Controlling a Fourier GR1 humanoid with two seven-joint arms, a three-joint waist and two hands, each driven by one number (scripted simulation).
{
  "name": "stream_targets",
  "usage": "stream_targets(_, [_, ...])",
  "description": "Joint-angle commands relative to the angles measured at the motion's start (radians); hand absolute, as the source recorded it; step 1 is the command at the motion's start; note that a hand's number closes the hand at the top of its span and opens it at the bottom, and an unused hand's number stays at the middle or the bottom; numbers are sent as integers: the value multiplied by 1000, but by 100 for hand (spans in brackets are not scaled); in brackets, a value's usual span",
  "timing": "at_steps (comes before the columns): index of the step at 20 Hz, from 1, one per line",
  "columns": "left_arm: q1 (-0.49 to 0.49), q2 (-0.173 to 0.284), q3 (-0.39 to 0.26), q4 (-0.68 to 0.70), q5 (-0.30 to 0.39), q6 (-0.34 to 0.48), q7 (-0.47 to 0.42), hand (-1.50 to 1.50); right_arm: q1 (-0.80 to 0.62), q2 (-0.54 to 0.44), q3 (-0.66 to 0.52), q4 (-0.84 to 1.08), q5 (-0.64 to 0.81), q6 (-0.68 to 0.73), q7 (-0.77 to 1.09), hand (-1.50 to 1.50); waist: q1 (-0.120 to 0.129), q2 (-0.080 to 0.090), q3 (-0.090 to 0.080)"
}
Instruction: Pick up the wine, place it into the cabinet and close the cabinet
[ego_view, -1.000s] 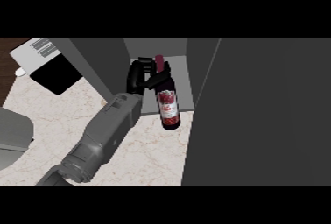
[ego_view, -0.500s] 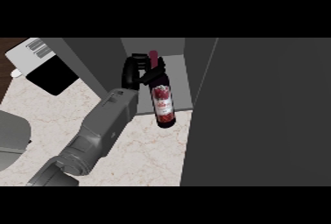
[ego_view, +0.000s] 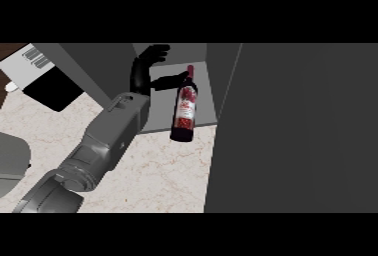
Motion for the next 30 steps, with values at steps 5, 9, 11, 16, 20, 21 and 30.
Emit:
stream_targets(5, [-43,44,7,35,-9,28,-6,-150,22,-8,5,-107,-60,30,16,-150,2,8,-1])
stream_targets(9, [-48,13,22,-1,5,-61,-43,-150,65,-25,5,-131,-58,35,4,-150,-1,-1,0])
stream_targets(11, [-54,-9,49,-12,31,-86,-49,-150,60,-8,32,-123,-43,29,-4,-150,-3,1,-2])
stream_targets(16, [-51,7,99,-48,74,-203,-105,150,92,-33,6,-114,-63,50,-29,-150,15,-6,0])
stream_targets(20, [-54,-31,108,-72,82,-292,-115,150,112,-34,5,-190,-37,19,17,-150,42,-20,-1])
stream_targets(21, [-60,-53,99,-55,68,-273,-123,150,94,-32,-1,-160,-43,26,20,-150,41,-13,-1])
stream_targets(30, [-74,-65,114,-79,78,-318,-91,-150,121,-66,-99,-202,-110,36,38,-150,72,-24,2])
